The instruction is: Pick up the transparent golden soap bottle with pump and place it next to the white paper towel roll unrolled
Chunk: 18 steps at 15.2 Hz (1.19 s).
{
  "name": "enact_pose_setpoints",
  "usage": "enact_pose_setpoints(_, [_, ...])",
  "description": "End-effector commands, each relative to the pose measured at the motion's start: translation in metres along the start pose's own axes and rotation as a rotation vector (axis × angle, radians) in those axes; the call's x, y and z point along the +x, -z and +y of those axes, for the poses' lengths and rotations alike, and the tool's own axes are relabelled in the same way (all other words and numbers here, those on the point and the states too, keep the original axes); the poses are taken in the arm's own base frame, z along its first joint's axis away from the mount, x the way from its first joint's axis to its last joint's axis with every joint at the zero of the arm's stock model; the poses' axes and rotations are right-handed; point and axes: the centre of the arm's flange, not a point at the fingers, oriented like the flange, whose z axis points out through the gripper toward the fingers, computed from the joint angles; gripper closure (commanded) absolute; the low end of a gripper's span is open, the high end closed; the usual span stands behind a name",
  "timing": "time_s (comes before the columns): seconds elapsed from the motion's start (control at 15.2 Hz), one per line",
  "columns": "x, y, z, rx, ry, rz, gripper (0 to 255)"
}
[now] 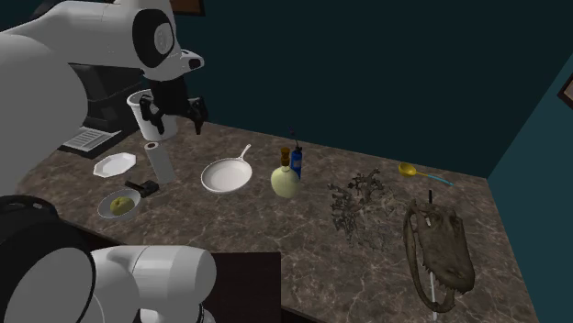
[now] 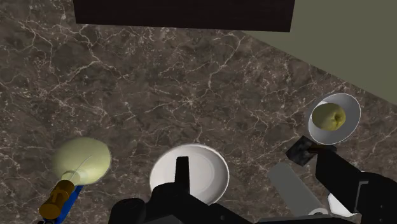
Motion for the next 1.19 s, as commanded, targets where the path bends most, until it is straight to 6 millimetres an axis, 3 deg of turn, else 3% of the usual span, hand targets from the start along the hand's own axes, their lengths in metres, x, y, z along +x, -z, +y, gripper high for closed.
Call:
enact_pose_setpoints(0.0, [0.000, 0.000, 0.000, 0.000, 0.000, 0.000, 0])
enact_pose_setpoints(1.12, [0.112, -0.122, 0.147, -0.037, -0.043, -0.007, 0])
